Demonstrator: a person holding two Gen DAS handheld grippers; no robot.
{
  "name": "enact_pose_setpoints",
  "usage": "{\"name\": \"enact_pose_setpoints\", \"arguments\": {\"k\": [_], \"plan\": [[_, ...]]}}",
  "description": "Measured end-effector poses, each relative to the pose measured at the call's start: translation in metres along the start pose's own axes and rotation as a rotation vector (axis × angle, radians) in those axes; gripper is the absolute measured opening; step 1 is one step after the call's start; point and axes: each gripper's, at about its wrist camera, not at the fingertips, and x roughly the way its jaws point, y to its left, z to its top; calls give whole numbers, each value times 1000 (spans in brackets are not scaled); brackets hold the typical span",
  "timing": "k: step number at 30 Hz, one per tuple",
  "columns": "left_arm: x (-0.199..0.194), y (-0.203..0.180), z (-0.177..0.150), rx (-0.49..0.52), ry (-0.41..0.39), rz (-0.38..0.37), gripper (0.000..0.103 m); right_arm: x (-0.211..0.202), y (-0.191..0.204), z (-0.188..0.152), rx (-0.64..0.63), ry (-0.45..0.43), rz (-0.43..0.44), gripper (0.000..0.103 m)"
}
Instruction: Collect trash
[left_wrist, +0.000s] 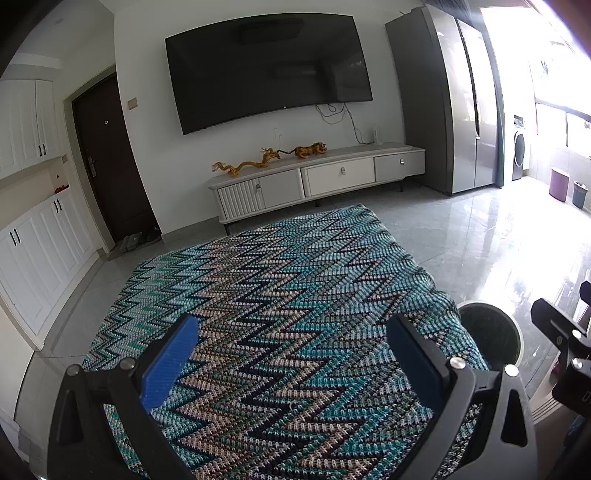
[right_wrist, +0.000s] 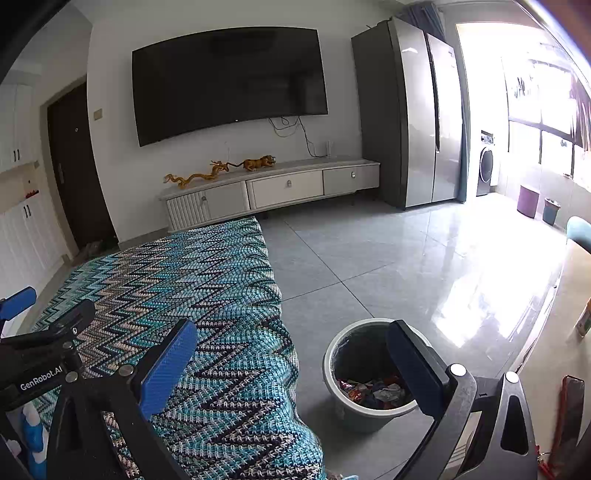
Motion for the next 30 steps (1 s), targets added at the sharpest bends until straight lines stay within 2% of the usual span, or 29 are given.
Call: {"name": "enact_pose_setpoints", "arguments": {"k": [19, 30], "plan": [[-6, 17, -3, -59, -1, -7, 103, -10, 14, -1, -35, -7, -9, 103], [-4, 14, -7, -58, 13, -16, 103, -11, 14, -1, -34, -6, -15, 103]]}}
